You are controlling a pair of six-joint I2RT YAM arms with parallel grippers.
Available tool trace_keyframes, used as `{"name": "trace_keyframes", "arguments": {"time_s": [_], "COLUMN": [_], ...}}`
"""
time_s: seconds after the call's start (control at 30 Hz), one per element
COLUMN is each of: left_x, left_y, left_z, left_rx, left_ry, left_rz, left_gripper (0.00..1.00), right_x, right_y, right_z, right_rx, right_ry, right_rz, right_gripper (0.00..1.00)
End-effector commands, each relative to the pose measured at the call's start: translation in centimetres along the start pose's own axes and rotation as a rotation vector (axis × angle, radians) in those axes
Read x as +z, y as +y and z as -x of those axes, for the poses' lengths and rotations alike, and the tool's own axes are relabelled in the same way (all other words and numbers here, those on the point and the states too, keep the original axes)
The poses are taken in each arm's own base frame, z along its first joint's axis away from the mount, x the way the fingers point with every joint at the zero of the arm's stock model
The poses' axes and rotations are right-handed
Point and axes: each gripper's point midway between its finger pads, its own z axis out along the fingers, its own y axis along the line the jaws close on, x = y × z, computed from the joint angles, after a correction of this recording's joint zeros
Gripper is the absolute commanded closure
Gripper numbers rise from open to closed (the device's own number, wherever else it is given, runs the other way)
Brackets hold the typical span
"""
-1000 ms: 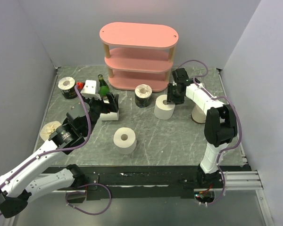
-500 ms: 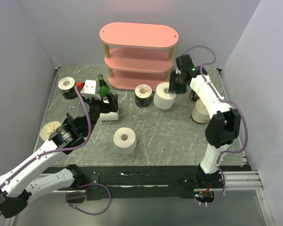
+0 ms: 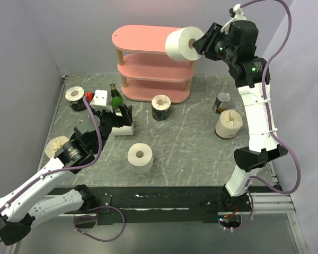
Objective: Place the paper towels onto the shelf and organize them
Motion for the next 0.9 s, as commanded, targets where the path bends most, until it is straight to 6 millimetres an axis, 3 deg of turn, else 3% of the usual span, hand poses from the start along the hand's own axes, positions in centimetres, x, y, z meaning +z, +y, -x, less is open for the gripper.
{"name": "trace_keyframes", "arguments": {"time_s": [0.0,0.13,0.17,0.33,0.87], "left_x": [-0.5,-0.5,-0.5,-0.6,-0.4], "left_y": [0.1,0.1,0.1,0.0,-0.1], "left_z": [2.0,2.0,2.1,2.1,1.8], "left_rx": [-0.029,-0.03,-0.029,-0.029,-0.02], "left_ry": [-0.066,-0.068,-0.069,-0.069,-0.061], "left_rz": [0.001,-0.001,-0.003,-0.007,-0.009], "left_gripper": [0.04,0.04,0.04,0.04,0.04], "right_x": [-0.5,0.1,1.5,3.4,6.0], "right_y": [1.7,1.8,1.2,0.5,-0.9], "right_z": [6.2,8.6,8.3,8.5,7.3], "right_rx": [0.052,0.078,0.084,0.1,0.11], "right_ry": [-0.245,-0.311,-0.3,-0.322,-0.297], "right_rz": [0.071,0.08,0.067,0.07,0.029], "right_gripper": [0.64,0.61,0.61,0.59,0.53]}}
